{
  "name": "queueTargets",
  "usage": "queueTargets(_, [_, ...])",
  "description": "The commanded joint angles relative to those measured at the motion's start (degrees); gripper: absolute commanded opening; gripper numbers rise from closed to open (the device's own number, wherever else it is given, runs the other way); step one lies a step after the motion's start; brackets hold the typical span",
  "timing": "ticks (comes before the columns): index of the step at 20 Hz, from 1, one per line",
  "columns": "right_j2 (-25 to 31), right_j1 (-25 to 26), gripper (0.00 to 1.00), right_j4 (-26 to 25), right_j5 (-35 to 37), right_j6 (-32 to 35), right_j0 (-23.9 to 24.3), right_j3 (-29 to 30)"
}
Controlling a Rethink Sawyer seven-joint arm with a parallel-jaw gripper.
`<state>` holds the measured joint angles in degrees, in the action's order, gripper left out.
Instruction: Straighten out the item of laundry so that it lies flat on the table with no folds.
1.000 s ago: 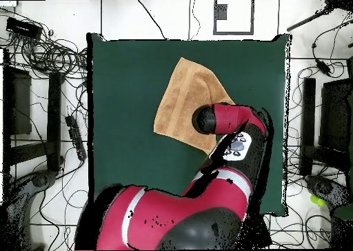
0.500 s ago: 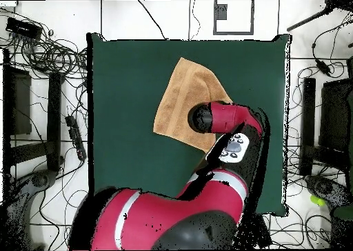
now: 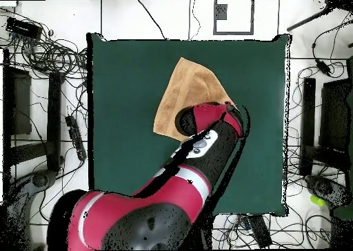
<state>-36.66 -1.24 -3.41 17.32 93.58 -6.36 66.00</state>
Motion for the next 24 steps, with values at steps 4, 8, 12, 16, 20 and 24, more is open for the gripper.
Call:
queueTargets(4, [-0.19,5.56,0.0,6.26,-2.84,18.53,-1.68,-1.8])
queueTargets(8, [7.88,2.34,0.0,6.27,-1.76,13.48,1.62,0.45])
queueTargets(12, [14.57,0.25,0.0,5.93,-1.31,10.09,4.81,2.22])
queueTargets(16, [17.6,0.82,0.0,5.18,-1.1,9.17,6.65,1.86])
queueTargets(20, [16.37,2.6,0.0,4.01,-2.45,10.08,6.46,0.09])
queueTargets(24, [12.81,3.91,0.0,3.52,-3.57,11.84,4.79,-0.74])
